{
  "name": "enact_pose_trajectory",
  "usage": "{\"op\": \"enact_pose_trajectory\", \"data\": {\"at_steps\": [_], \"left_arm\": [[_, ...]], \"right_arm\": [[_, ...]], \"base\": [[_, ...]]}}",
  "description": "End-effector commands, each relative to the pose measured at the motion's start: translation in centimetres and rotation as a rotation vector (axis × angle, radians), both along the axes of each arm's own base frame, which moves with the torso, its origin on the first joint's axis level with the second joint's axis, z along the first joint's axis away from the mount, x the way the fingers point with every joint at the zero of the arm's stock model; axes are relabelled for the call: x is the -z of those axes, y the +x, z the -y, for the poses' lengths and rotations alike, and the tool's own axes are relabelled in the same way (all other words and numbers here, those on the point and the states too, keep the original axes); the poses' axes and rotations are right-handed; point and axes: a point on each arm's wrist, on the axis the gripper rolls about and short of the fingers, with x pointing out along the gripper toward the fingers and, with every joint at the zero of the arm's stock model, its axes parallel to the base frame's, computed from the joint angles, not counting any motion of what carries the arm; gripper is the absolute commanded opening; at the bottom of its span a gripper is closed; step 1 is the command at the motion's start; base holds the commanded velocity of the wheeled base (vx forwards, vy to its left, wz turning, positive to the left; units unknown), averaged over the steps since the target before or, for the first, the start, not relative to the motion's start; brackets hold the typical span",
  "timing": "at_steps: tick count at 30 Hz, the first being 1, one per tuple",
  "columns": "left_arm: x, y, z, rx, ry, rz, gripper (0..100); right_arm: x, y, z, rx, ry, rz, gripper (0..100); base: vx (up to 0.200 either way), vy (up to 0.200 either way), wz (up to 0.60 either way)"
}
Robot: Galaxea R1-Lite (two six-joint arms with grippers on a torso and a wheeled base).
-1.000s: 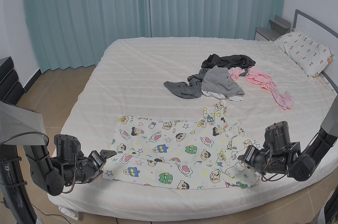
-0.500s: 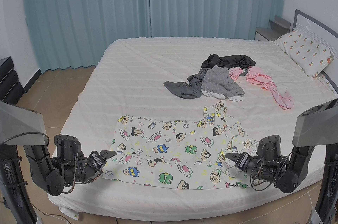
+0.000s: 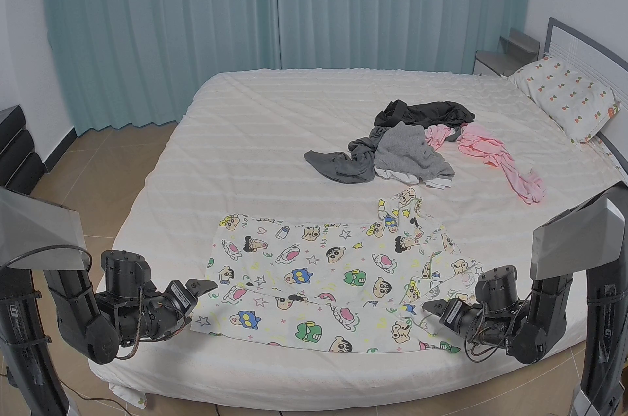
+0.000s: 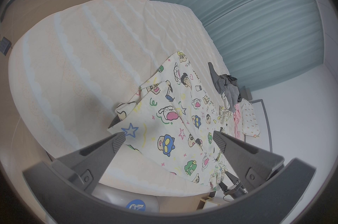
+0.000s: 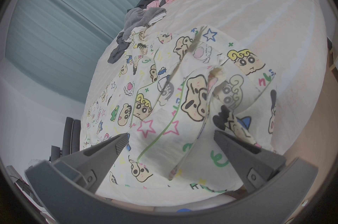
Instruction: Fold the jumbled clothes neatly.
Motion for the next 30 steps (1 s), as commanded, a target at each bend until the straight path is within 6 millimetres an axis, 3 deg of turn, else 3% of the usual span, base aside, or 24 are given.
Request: {"op": "enact_pose_trajectory", "data": {"at_steps": [1, 10, 11, 30], "left_arm": [[0.0, 0.0, 0.0, 0.000, 0.000, -0.001, 100], [0.0, 0.0, 0.0, 0.000, 0.000, -0.001, 100], [0.0, 0.0, 0.0, 0.000, 0.000, -0.001, 100], [0.1, 0.0, 0.0, 0.001, -0.001, -0.003, 100]], "right_arm": [[0.2, 0.3, 0.3, 0.014, -0.001, -0.001, 100], [0.8, 1.5, -0.1, 0.012, 0.005, 0.016, 100], [0.8, 1.6, -0.1, 0.012, 0.007, 0.021, 0], [-0.3, 0.5, 0.3, 0.029, 0.005, 0.032, 0]], "base": [[0.000, 0.000, 0.00], [0.000, 0.000, 0.00], [0.000, 0.000, 0.00], [0.000, 0.000, 0.00]]}}
